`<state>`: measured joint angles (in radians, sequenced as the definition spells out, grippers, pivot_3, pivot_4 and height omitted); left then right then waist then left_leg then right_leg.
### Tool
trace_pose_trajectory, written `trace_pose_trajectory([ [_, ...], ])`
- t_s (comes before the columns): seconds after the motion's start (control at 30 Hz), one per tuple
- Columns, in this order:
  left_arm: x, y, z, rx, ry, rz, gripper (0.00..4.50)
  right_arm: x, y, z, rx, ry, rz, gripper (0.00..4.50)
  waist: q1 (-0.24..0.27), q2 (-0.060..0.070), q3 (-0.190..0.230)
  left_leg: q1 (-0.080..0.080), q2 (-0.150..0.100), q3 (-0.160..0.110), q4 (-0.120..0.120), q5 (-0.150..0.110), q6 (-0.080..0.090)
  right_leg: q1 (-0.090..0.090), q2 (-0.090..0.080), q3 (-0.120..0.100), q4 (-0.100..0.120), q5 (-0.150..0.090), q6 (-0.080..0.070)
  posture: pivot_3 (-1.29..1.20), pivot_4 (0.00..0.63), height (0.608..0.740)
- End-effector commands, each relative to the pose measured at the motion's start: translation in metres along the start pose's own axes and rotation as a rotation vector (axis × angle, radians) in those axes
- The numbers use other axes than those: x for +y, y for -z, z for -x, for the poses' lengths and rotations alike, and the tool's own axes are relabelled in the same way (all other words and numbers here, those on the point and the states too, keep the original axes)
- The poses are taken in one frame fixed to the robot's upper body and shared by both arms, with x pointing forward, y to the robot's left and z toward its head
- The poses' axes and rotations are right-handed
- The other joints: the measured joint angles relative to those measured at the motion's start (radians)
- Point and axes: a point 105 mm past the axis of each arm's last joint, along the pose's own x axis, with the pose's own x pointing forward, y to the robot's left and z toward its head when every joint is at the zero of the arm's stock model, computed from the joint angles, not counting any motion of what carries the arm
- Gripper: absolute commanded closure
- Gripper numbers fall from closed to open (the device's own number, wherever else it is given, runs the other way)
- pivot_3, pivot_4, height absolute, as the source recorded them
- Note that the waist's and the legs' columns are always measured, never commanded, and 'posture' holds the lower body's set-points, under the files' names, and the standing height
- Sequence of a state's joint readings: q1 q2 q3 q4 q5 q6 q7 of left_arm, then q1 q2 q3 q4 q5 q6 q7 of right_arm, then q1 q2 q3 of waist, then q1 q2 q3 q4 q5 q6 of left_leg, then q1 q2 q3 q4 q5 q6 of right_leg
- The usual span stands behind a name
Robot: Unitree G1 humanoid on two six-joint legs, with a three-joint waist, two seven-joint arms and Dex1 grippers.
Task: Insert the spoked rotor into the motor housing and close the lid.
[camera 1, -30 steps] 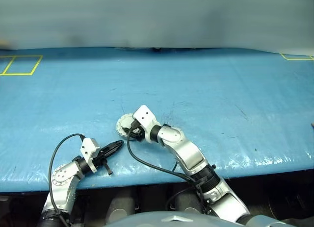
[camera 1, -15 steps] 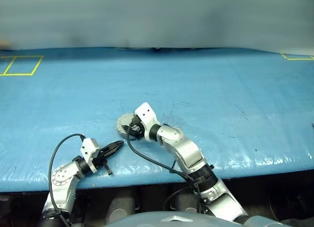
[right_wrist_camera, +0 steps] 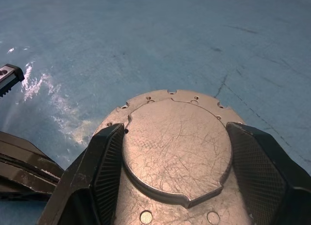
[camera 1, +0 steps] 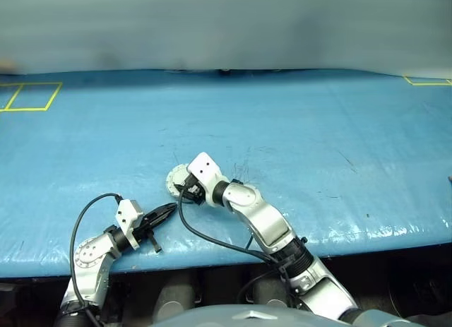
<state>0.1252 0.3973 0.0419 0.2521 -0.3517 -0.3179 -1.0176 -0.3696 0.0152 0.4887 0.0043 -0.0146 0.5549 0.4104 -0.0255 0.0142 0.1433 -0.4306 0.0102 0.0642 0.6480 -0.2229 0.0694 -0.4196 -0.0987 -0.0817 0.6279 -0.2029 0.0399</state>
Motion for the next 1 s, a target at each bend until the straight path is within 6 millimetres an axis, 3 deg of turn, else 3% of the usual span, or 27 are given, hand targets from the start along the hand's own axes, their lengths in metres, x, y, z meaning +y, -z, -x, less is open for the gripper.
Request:
trace_pose_trajectory([
  [0.03,-0.001,0.006,0.000,0.024,-0.007,0.008,4.50,0.011,0.004,-0.001,-0.022,-0.079,-0.121,1.53,0.000,0.000,0.000,0.000,0.000,0.000,0.000,0.000,0.000,0.000,0.000,0.000,0.000,0.000,0.000,0.00,0.150,0.740],
  [0.27,-0.002,0.008,0.001,0.032,-0.006,0.011,4.50,0.009,-0.015,0.001,-0.120,-0.084,-0.204,1.53,0.004,0.000,0.000,-0.002,0.000,0.000,-0.001,0.000,-0.001,-0.002,0.000,-0.002,-0.001,-0.001,-0.002,0.00,0.150,0.740],
  [0.87,-0.003,0.009,0.002,0.035,-0.013,0.013,4.50,0.011,0.015,-0.003,0.007,-0.062,0.051,1.53,0.004,0.000,0.000,-0.004,0.001,0.000,-0.001,0.001,-0.002,-0.005,0.000,-0.004,0.000,-0.001,-0.002,0.00,0.150,0.740],
  [1.0,-0.002,0.006,0.002,0.023,-0.024,0.017,4.50,0.007,0.022,-0.003,0.051,-0.047,0.016,1.53,0.004,0.000,0.000,-0.004,0.001,0.000,-0.001,0.001,-0.002,-0.004,0.000,-0.004,0.000,-0.001,-0.002,0.00,0.150,0.740],
])
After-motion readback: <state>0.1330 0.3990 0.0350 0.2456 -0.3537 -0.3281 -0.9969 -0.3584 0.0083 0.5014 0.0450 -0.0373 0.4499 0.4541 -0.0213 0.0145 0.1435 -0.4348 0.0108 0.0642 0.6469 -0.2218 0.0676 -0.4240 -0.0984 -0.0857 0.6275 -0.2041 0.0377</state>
